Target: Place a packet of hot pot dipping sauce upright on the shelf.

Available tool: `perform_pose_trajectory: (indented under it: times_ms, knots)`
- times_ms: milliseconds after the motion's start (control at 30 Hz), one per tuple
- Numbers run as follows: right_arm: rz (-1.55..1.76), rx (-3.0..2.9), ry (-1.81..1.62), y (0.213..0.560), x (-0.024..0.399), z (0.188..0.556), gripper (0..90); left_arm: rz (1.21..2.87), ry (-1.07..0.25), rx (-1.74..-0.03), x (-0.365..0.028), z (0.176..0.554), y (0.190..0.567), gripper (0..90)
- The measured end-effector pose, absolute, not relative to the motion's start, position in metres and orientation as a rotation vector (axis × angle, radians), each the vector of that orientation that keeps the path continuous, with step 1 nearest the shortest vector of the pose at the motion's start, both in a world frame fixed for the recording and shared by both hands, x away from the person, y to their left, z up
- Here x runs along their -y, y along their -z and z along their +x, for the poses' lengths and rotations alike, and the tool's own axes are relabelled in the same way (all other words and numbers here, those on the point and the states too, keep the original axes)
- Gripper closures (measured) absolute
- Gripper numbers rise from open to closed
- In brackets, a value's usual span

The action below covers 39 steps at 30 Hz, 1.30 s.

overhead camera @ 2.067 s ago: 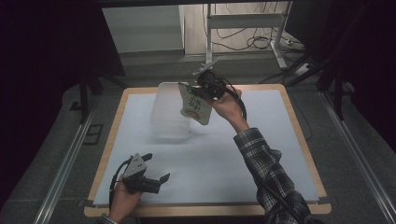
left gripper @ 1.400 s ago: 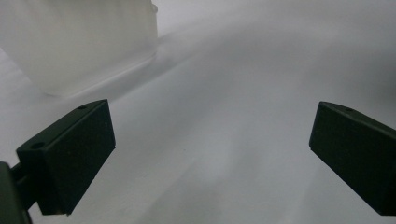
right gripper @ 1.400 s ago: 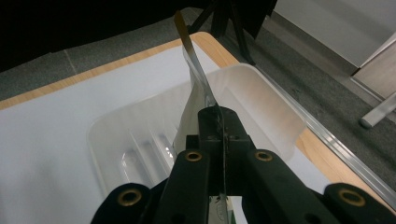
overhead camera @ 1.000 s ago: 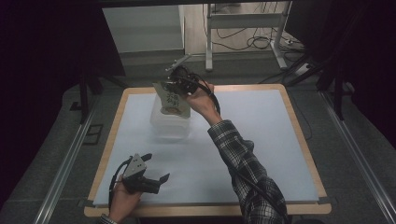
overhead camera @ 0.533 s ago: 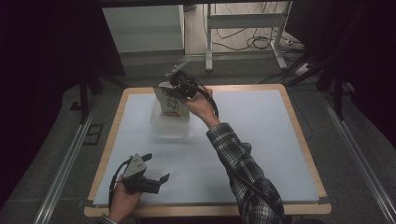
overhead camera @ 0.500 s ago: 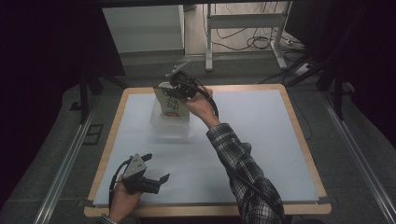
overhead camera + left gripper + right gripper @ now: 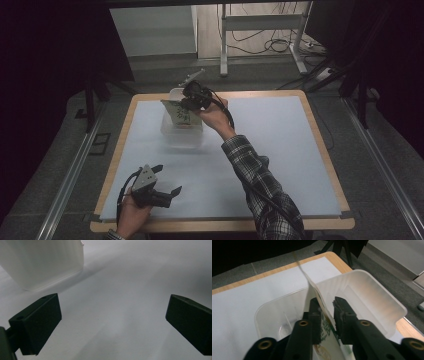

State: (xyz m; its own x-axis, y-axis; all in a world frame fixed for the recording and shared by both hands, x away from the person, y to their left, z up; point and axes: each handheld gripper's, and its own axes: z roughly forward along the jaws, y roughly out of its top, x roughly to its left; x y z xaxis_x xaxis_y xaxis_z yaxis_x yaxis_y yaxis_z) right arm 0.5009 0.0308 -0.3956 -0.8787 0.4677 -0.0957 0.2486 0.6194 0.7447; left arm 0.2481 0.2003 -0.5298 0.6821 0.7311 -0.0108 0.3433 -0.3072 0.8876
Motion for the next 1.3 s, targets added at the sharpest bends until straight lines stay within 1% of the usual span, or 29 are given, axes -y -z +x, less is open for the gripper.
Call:
perform_pose_trajectory:
  times_ms: [300, 500, 733, 1133, 1233, 1300]
  knots:
    - [0.591, -2.545, -1.117, 0.394, -0.022, 0.498, 63.1, 1.916, -0.496, -0.835, -0.2, 0.248, 0.53, 0.1]
    - [0.604, -2.528, -1.125, 0.394, -0.017, 0.497, 49.0, 1.917, -0.494, -0.835, -0.199, 0.248, 0.53, 0.1]
    - [0.641, -2.522, -1.139, 0.395, -0.008, 0.496, 38.4, 1.919, -0.495, -0.834, -0.199, 0.248, 0.53, 0.1]
    - [0.686, -2.517, -1.152, 0.393, 0.003, 0.49, 31.1, 1.923, -0.496, -0.834, -0.199, 0.248, 0.53, 0.1]
    - [0.688, -2.525, -1.162, 0.393, 0.006, 0.488, 33.5, 1.922, -0.496, -0.835, -0.199, 0.248, 0.53, 0.1]
    - [0.691, -2.529, -1.174, 0.395, 0.009, 0.487, 33.2, 1.923, -0.495, -0.835, -0.199, 0.248, 0.53, 0.1]
